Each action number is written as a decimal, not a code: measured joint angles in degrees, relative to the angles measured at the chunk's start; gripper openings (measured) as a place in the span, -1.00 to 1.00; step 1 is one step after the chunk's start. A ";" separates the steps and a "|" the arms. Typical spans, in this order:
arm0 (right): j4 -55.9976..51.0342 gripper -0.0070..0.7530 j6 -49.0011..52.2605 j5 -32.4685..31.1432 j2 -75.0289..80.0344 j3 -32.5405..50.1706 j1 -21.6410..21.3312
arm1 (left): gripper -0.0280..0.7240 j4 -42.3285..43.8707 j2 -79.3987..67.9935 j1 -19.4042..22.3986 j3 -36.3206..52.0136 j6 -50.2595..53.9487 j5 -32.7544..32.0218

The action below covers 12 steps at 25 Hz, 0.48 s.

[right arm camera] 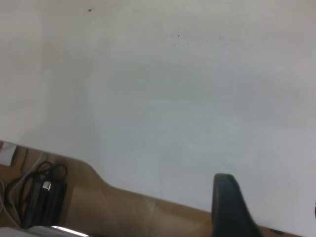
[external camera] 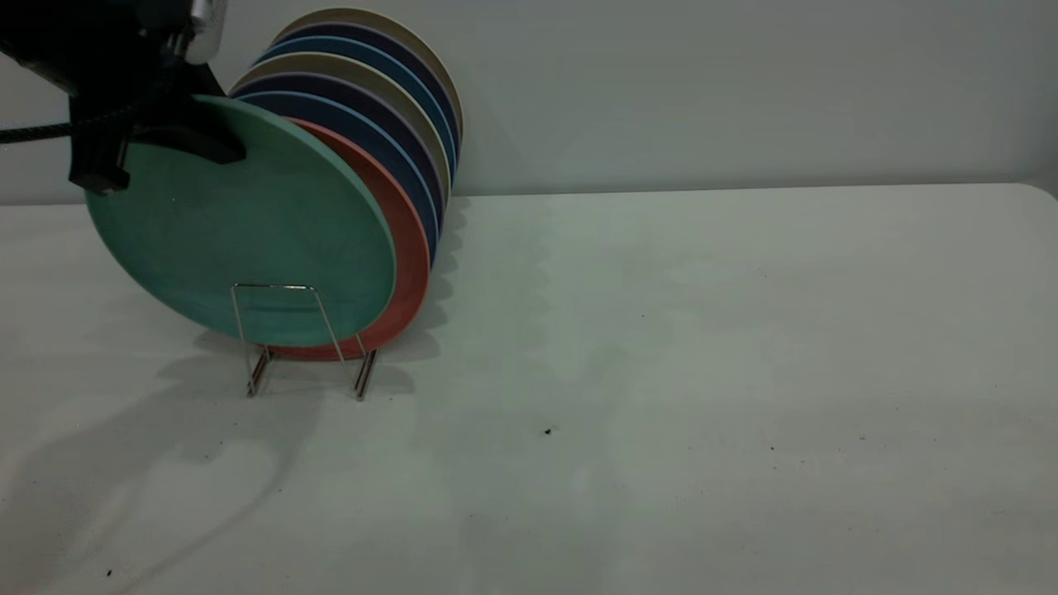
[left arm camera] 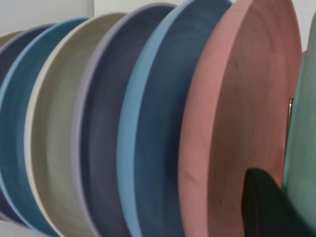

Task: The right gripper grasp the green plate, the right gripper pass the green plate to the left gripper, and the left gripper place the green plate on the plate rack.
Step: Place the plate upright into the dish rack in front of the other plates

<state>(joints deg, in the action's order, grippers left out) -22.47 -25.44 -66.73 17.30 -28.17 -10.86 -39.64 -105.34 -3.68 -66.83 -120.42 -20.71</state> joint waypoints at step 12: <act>0.05 0.14 0.00 0.05 0.00 0.00 0.00 | -0.05 -0.51 -0.22 0.00 -0.05 1.38 1.38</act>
<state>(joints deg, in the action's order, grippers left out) -22.42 -25.44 -66.68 17.30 -28.17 -10.86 -40.15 -105.56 -3.68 -66.88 -119.05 -19.32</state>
